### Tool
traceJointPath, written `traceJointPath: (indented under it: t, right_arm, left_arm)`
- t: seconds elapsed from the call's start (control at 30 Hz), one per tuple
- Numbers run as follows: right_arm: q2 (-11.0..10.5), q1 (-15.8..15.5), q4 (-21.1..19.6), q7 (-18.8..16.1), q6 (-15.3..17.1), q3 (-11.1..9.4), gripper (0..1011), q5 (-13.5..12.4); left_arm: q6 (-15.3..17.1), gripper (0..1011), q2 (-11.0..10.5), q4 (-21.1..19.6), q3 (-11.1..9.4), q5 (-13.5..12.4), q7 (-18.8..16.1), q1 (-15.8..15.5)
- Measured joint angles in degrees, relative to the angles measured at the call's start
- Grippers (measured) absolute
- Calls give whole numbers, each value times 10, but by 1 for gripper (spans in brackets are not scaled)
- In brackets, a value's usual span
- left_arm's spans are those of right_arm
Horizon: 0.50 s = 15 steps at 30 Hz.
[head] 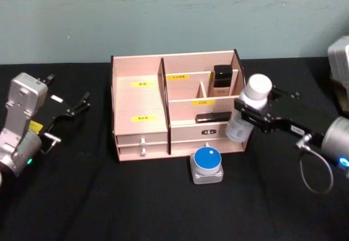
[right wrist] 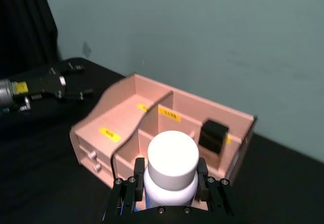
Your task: Pick up the facial cleanser and watermelon frost from the table and place them into the tiered storage box.
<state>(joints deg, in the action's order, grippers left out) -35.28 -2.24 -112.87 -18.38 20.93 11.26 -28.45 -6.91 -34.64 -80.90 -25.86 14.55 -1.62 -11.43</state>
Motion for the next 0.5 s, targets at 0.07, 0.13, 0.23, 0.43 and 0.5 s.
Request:
traceJointPath:
  t: [0.07, 0.13, 0.23, 0.43, 0.5]
  right_arm:
    - [1, 13, 2, -2, 0, 6, 593, -1]
    - [3, 33, 9, -4, 1, 18, 593, -1]
    - [10, 60, 23, -6, 2, 36, 593, 1]
    - [31, 113, 58, -8, 1, 71, 593, 9]
    - [38, 125, 67, -8, 0, 79, 593, 11]
  left_arm:
    - [0, 1001, 0, 0, 0, 0, 0, 0]
    - [0, 1001, 0, 0, 0, 0, 0, 0]
    - [0, 1001, 0, 0, 0, 0, 0, 0]
    - [0, 1001, 0, 0, 0, 0, 0, 0]
    - [0, 1001, 0, 0, 0, 0, 0, 0]
